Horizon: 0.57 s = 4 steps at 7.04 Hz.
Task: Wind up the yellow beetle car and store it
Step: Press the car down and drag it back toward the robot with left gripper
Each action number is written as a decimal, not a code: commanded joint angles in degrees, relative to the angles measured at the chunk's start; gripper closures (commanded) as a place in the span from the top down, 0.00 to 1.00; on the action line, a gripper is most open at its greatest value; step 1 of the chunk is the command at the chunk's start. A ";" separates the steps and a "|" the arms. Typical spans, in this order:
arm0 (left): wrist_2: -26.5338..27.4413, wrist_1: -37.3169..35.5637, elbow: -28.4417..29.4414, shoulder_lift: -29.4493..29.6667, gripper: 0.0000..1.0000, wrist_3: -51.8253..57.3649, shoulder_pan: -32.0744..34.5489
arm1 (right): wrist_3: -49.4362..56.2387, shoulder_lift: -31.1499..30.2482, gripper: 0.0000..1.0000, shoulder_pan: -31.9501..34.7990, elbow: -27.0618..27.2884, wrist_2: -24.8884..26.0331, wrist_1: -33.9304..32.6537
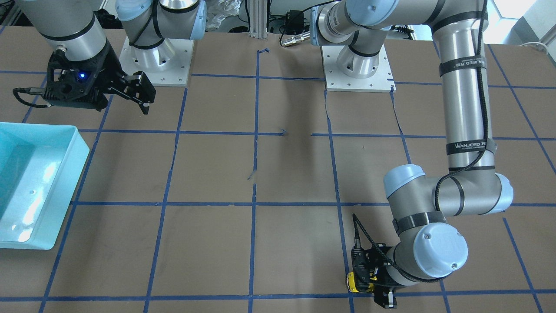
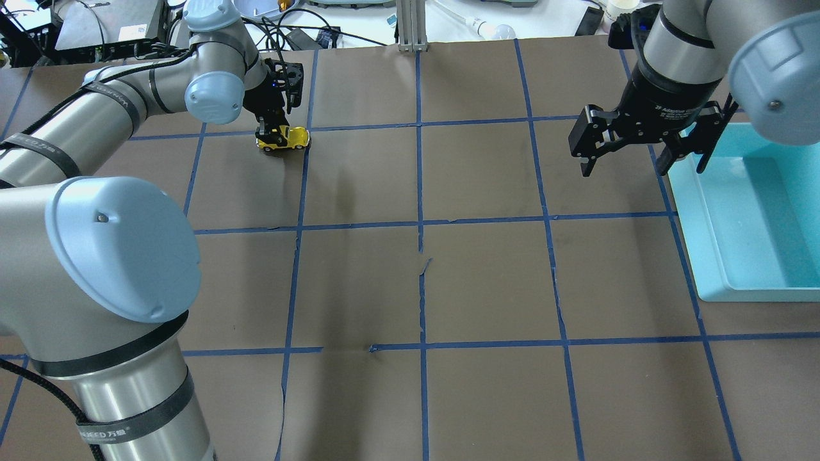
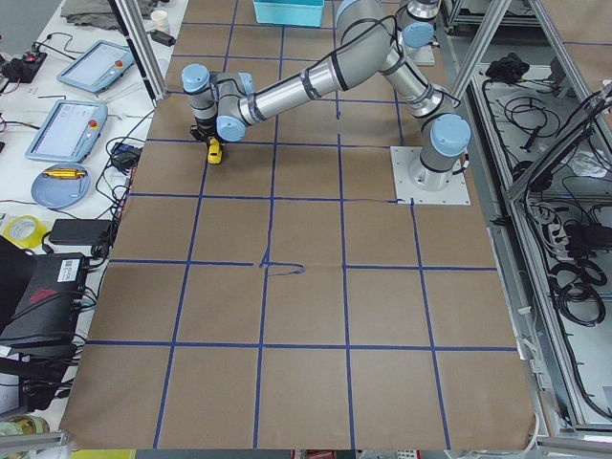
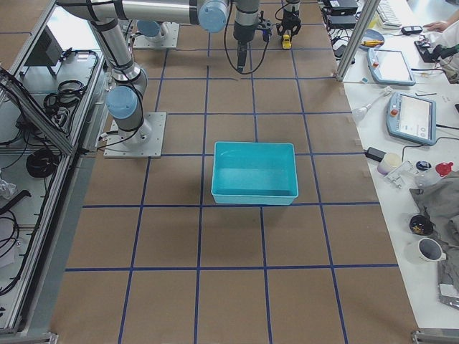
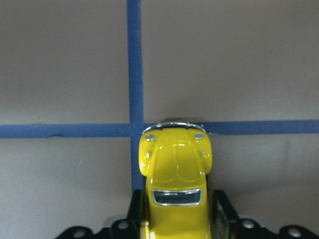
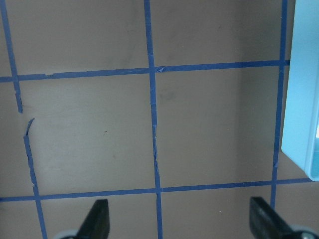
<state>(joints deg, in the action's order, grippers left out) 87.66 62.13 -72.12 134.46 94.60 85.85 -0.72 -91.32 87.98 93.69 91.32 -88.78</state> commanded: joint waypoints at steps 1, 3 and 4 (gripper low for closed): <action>-0.04 -0.16 0.05 0.09 0.00 0.23 -0.07 | -0.07 0.00 1.00 0.00 0.00 0.00 0.01; 0.05 -0.51 0.05 0.18 0.00 0.58 -0.07 | -0.07 0.00 1.00 0.00 0.00 0.00 0.01; 0.05 -0.51 -0.04 0.27 0.00 0.67 -0.16 | -0.07 0.00 1.00 0.00 0.00 0.00 0.01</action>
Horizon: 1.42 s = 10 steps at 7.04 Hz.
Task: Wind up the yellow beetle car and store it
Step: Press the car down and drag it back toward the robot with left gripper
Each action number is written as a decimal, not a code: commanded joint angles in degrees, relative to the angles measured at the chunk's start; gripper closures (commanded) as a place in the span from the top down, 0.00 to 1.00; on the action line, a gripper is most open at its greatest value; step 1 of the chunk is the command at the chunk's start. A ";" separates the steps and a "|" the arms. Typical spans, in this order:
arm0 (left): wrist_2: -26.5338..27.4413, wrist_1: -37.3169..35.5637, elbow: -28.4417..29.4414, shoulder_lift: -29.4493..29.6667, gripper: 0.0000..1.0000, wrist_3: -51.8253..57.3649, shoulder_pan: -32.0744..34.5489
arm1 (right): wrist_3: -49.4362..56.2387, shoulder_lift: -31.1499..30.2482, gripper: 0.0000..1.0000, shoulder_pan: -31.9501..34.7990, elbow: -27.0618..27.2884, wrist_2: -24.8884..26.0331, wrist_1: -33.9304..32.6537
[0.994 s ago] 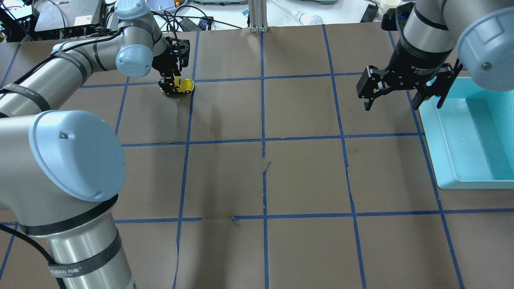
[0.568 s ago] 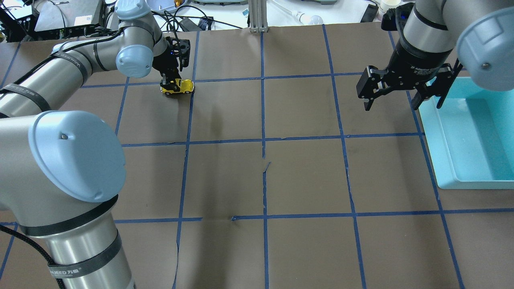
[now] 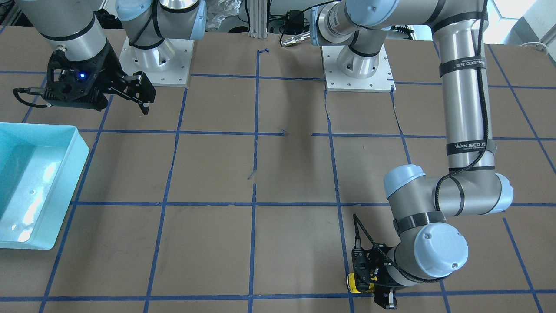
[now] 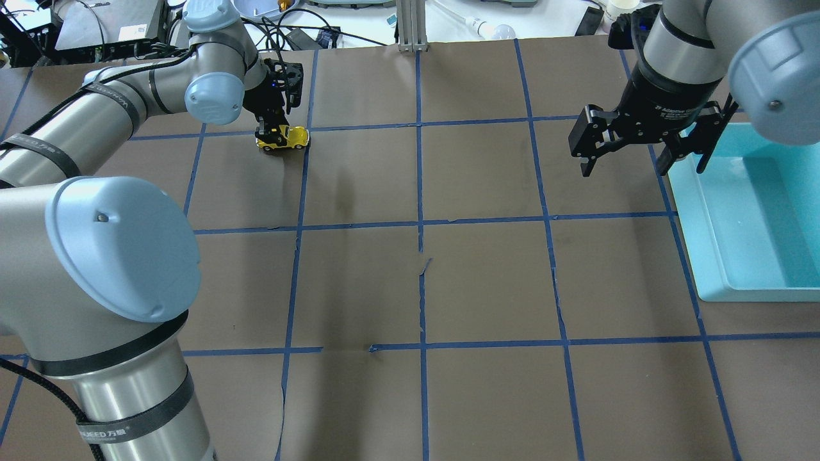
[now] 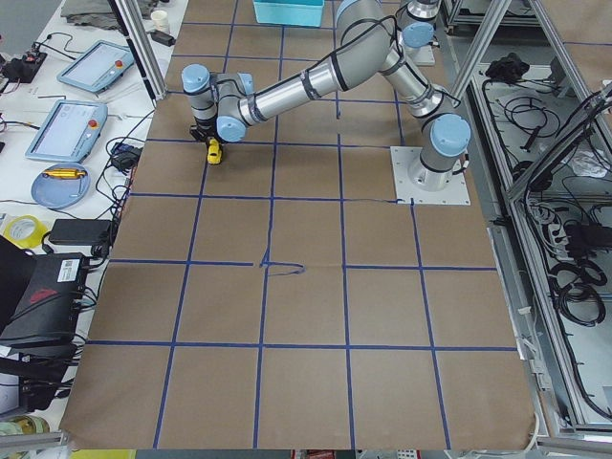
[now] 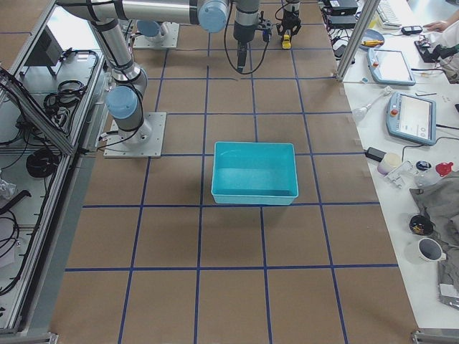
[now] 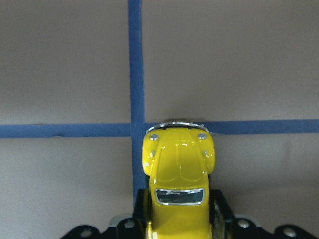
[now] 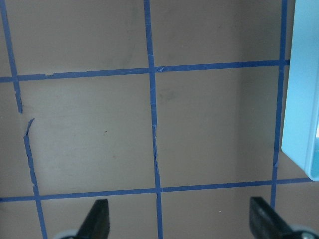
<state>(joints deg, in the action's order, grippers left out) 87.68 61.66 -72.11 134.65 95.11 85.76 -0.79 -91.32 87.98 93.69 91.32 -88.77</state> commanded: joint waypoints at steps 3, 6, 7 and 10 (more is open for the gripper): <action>0.03 -0.04 -0.40 0.09 0.00 0.61 -0.68 | 0.09 0.00 1.00 -0.09 -0.09 0.00 -0.18; 0.12 -0.04 -0.49 0.18 0.00 2.53 -1.73 | -0.09 -0.18 1.00 0.00 -0.61 -0.44 -0.35; 0.12 -0.04 -0.40 0.18 0.00 2.71 -1.91 | 0.08 -0.09 1.00 0.00 -0.35 -0.35 -2.44; 0.03 -0.04 -0.49 0.09 0.00 2.80 -3.14 | 0.09 -0.09 1.00 0.00 -0.09 -0.18 -2.64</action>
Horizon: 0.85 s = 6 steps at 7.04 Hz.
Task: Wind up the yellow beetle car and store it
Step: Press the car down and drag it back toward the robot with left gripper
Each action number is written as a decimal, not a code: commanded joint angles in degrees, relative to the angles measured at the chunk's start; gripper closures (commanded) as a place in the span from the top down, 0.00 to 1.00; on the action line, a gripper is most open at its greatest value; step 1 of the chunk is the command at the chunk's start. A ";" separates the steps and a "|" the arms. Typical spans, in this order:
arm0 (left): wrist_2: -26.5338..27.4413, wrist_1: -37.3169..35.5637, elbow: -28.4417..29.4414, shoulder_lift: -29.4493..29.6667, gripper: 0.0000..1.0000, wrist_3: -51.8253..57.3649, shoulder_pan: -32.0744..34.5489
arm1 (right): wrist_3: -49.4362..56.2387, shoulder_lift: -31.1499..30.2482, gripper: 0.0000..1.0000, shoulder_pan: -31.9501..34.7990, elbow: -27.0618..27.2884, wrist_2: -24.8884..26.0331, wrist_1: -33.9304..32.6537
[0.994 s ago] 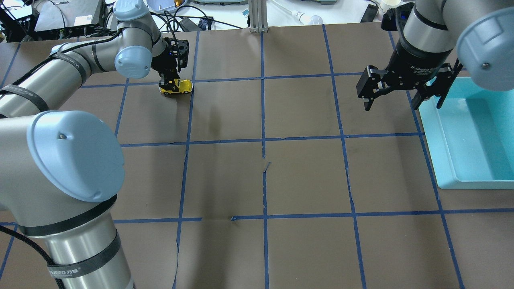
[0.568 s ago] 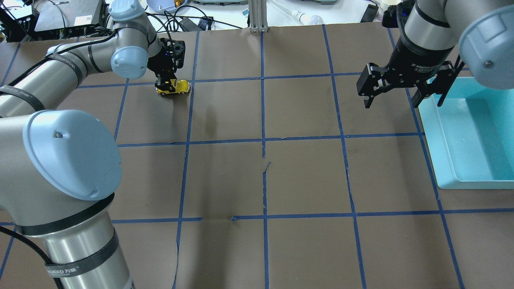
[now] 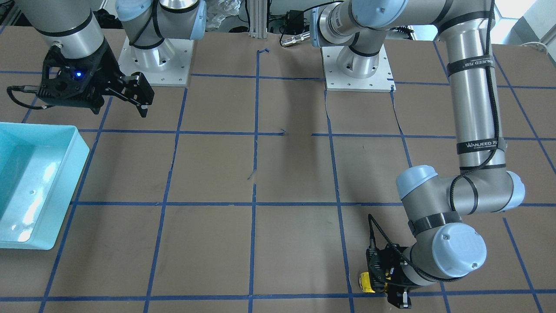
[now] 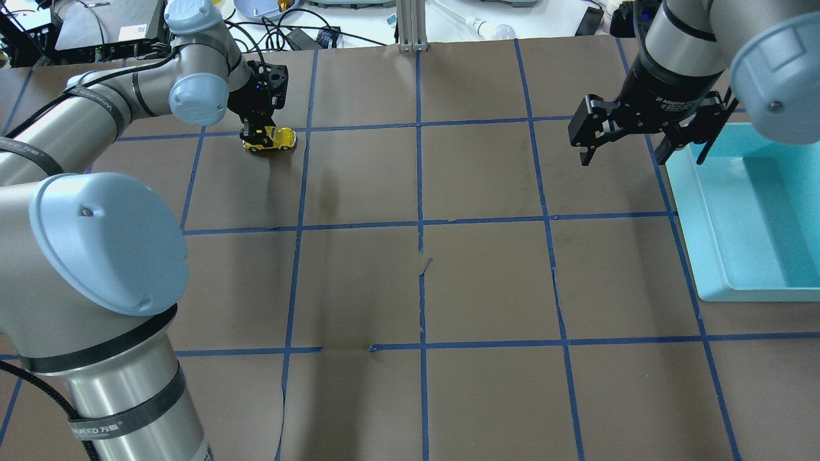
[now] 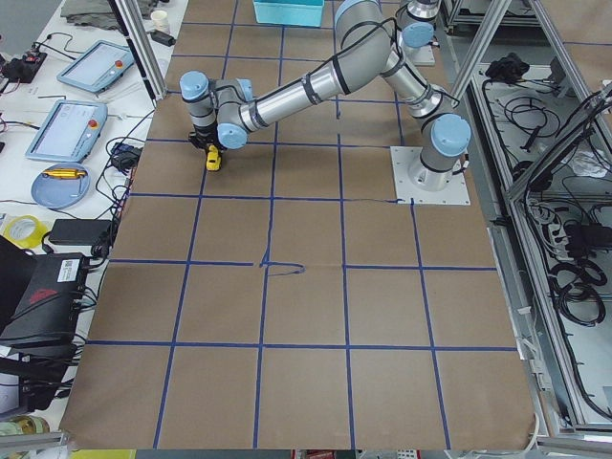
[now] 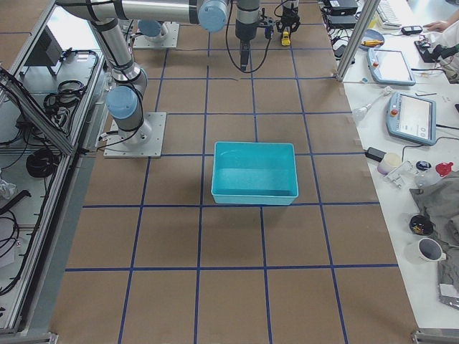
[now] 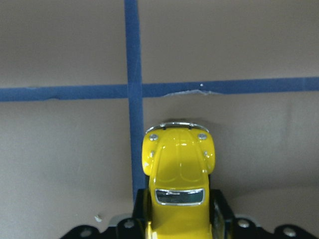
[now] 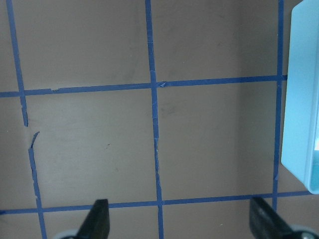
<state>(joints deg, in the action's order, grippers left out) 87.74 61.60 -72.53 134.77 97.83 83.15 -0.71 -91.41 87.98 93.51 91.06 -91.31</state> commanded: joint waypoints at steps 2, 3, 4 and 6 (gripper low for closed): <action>0.15 0.01 0.02 -0.03 0.00 1.83 -0.88 | 0.01 0.01 1.00 0.00 0.10 0.17 -0.09; 0.06 0.01 0.02 -0.04 0.00 1.84 -1.93 | 0.01 0.01 1.00 0.00 0.10 0.17 -0.09; 0.06 0.10 -0.07 -0.04 0.00 3.23 -2.55 | 0.01 0.01 1.00 0.00 0.18 0.25 -0.09; 0.15 0.01 0.01 -0.04 0.00 3.94 -2.99 | 0.01 0.01 1.00 0.00 0.18 0.25 -0.09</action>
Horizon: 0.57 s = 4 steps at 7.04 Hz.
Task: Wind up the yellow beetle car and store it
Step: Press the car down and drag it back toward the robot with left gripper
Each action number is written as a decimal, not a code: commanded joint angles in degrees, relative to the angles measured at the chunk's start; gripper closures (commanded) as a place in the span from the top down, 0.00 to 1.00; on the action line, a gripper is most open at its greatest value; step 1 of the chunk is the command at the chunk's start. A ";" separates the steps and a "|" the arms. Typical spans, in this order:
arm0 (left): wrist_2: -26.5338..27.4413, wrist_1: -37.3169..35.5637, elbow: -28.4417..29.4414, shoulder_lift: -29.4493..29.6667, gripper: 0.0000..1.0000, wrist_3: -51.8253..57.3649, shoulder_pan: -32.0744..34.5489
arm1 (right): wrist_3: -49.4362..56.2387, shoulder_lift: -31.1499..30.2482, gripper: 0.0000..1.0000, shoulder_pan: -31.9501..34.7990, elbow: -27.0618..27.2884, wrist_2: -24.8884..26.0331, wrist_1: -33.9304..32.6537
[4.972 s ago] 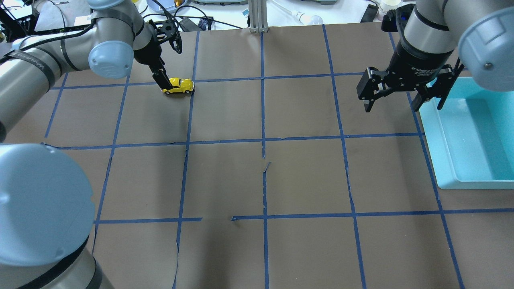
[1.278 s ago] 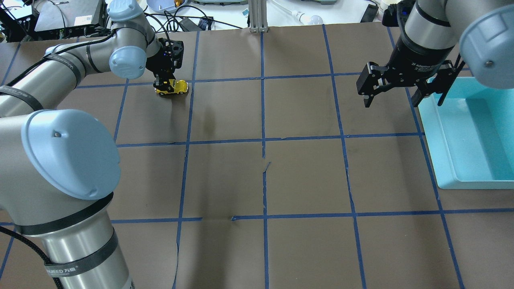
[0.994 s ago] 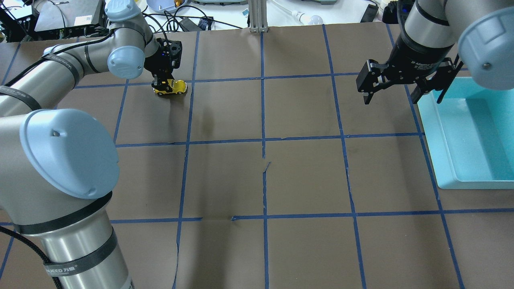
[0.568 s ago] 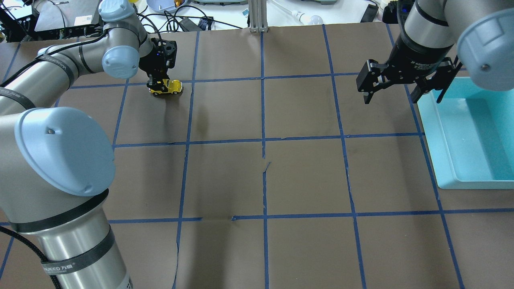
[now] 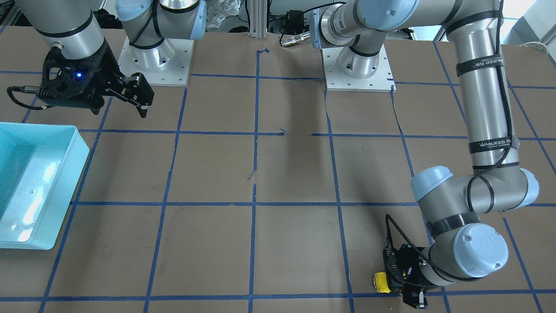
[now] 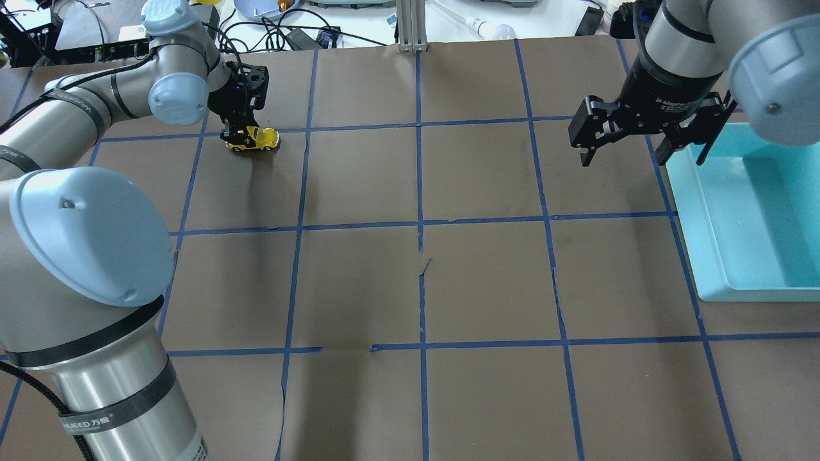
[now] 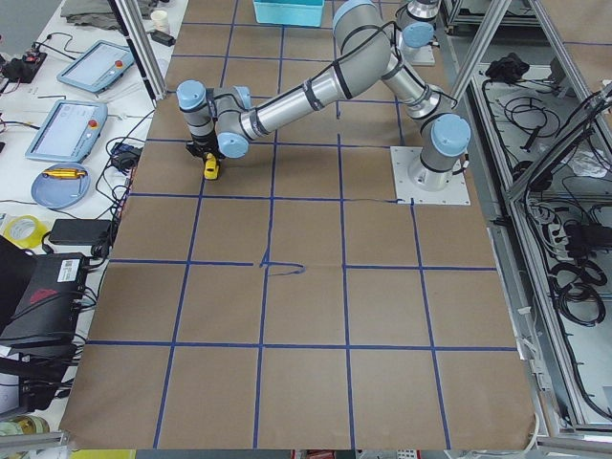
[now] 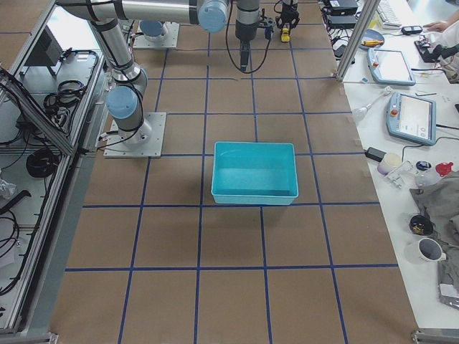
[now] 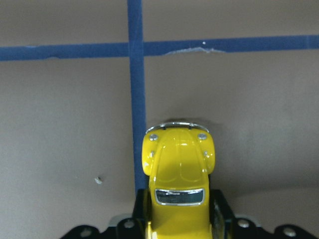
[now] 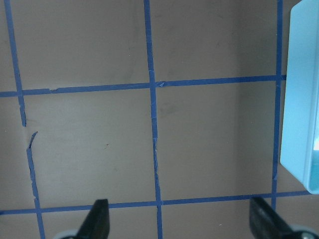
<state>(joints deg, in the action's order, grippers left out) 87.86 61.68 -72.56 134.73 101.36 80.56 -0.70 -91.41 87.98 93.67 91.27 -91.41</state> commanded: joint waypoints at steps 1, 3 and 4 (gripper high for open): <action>-0.06 -0.07 -0.03 0.00 0.00 0.42 -1.19 | 0.00 0.00 1.00 0.00 0.02 0.05 0.00; 0.03 -0.07 -0.03 0.00 0.00 0.86 -2.25 | 0.00 0.00 1.00 0.00 0.02 -0.03 0.00; 0.03 -0.07 -0.03 0.00 0.00 0.95 -2.69 | 0.00 0.00 1.00 0.00 0.02 -0.03 0.00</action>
<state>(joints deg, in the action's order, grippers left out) 87.88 61.61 -72.59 134.73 102.17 78.48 -0.71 -91.41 87.98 93.69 91.26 -91.41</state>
